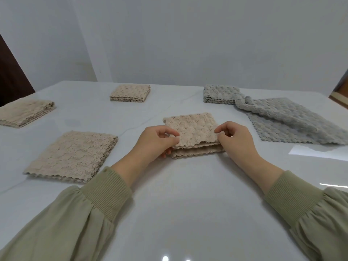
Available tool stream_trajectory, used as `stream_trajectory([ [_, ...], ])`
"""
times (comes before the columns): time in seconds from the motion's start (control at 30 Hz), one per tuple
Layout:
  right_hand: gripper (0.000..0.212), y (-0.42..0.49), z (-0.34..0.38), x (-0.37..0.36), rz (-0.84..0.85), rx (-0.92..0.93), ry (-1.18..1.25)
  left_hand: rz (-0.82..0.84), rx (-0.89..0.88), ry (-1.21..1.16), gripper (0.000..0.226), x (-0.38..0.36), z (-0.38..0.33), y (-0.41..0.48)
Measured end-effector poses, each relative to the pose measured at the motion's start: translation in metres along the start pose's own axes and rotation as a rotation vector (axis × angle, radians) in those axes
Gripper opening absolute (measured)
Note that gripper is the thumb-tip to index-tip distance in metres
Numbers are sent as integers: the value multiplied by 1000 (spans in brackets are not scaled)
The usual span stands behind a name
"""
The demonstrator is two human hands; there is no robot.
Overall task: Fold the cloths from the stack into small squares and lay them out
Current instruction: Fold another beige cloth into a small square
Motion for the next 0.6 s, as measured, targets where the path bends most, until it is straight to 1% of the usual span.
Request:
stream_trajectory([
  [0.13, 18, -1, 1, 0, 14, -15, -35, 51, 4, 85, 8, -2, 2, 0],
  [0.27, 16, -1, 2, 1, 43, -28, -109, 65, -15, 175, 9, -2, 4, 2],
  [0.4, 14, -1, 2, -2, 96, -32, -261, 77, -44, 263, 10, -2, 5, 2],
  [0.47, 14, 0, 3, -3, 108, -4, -379, 81, -56, 311, 10, -2, 6, 3],
  [0.53, 15, 3, 8, -3, 59, 55, -516, 86, -62, 322, 10, -2, 7, 4],
  [0.6, 20, 10, 22, -3, -3, 151, -530, 90, -65, 340, 10, -2, 7, 5],
])
Point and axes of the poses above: each hand's wrist, its own y-axis towards the middle knuckle, its own x-axis out of the back of the hand, z = x × y, the point moved 2 cm from there along y, towards the middle knuckle, and after that the axes turned 6 degrees about z, right-handed, at the moved point
